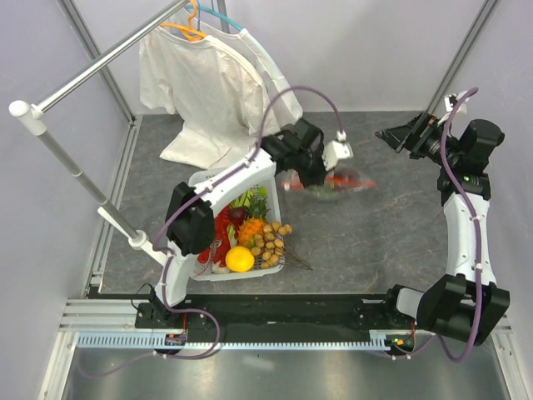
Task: Place the food in the zip-top bag and seal the zipper
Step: Place the zipper food storage bag at the center of the board.
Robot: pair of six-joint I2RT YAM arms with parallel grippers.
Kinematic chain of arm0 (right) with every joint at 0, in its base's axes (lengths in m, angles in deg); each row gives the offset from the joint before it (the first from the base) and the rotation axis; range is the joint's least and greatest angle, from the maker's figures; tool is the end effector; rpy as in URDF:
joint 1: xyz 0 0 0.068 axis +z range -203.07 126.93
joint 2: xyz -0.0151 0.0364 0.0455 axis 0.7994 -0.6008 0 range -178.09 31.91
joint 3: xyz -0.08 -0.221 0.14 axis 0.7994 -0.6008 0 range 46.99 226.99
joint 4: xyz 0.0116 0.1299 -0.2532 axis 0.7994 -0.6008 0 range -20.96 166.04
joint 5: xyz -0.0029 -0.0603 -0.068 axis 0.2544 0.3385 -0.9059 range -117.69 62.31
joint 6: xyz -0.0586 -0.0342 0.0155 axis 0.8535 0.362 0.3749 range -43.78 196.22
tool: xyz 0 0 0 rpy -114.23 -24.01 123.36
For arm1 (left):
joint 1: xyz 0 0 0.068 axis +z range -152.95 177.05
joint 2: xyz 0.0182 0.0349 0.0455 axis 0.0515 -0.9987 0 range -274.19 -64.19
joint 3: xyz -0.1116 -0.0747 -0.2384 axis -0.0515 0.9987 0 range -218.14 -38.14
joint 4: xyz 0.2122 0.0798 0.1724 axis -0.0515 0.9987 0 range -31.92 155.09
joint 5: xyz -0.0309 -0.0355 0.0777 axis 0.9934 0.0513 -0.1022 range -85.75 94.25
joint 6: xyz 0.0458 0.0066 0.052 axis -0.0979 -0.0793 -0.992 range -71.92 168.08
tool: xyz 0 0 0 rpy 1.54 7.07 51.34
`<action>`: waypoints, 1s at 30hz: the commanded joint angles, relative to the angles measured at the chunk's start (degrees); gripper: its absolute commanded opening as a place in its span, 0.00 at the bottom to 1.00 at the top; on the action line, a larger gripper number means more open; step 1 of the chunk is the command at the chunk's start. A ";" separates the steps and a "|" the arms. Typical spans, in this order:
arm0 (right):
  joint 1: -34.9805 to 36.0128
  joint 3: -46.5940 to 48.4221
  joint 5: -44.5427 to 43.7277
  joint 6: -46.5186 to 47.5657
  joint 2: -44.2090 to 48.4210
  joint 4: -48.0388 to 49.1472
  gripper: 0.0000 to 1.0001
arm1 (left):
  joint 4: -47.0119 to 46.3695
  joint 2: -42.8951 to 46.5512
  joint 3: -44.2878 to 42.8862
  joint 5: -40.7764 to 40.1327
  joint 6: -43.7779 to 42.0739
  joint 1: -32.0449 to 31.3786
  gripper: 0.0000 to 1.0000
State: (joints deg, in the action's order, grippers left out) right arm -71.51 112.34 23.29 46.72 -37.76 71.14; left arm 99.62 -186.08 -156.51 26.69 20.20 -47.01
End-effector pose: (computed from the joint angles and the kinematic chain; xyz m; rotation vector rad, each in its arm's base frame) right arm 0.3079 -0.0563 0.3836 0.0580 1.7549 0.9057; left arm 0.3601 -0.3785 0.2923 1.5378 1.7906 -0.5989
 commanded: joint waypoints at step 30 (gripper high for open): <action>-0.28 -3.29 -2.46 16.66 4.28 -17.49 0.98 | 17.52 15.09 -15.59 5.33 10.73 12.31 1.00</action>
State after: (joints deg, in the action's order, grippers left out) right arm -71.62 110.48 23.22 58.53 -35.64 57.70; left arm 113.22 -175.04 -175.59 33.11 28.72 -40.80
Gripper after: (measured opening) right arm 0.982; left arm 0.993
